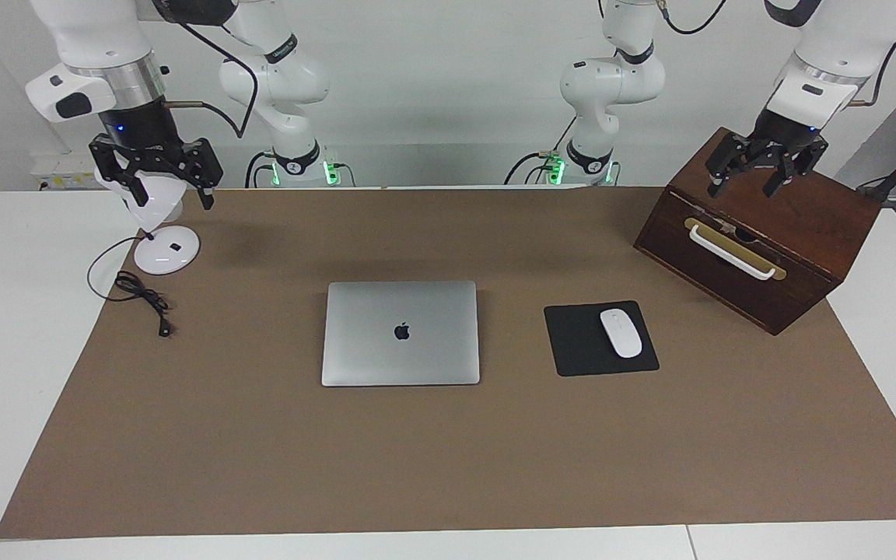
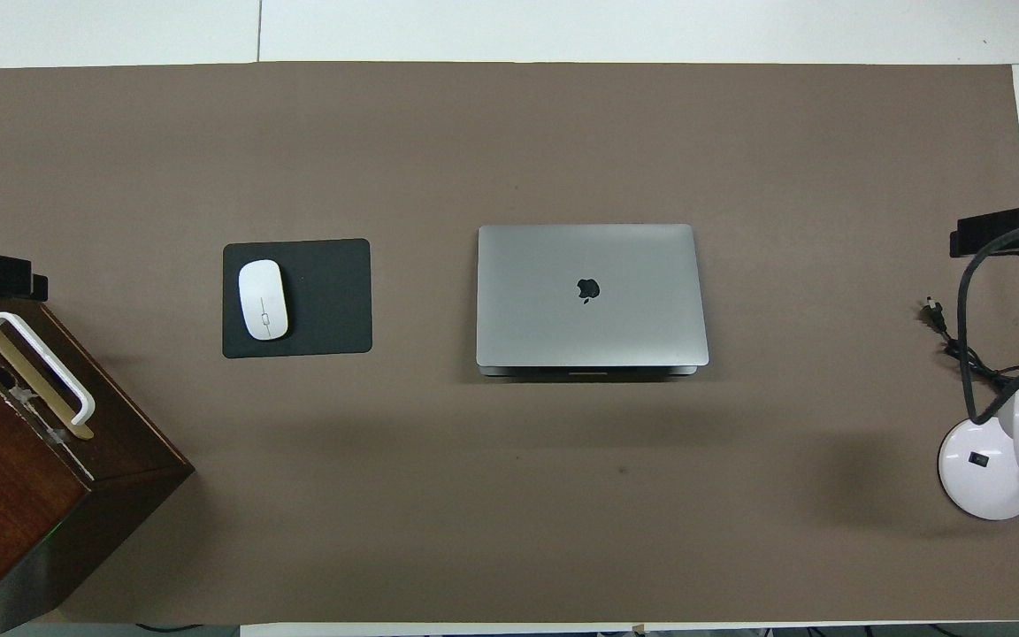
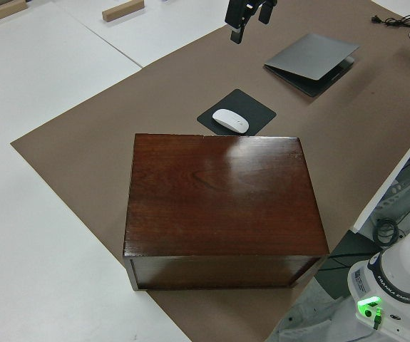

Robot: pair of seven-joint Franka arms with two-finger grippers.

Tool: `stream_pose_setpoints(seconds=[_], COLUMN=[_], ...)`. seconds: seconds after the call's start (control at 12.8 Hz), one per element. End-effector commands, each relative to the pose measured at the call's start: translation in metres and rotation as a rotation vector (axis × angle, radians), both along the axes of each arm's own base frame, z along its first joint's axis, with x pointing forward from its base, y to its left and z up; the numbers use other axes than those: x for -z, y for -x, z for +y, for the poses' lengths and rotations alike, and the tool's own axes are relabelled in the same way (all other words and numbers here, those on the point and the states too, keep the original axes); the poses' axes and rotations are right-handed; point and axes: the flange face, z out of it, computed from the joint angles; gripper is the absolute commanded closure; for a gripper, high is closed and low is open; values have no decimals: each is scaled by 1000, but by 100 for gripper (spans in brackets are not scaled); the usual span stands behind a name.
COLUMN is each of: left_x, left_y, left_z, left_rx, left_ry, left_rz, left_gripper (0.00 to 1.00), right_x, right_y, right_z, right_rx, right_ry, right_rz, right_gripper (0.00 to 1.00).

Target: Close laptop with both arms

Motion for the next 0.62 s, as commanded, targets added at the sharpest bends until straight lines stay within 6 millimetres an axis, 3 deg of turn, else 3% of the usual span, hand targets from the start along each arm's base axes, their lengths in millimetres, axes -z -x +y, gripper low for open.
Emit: stream_pose_setpoints(seconds=[0.0,0.55], left_x=[6,7], left_y=[5,3], left_z=[1,-7], left_rx=[-13,6], left_ry=[-14,-14], left_rz=[24,5], left_gripper=[0,0], right_x=[-1,11], right_y=[-6,5], right_z=[-1,3], right_rx=[-35,-35], right_ry=[11,-22], right_rz=[-8,85], right_gripper=[0,0])
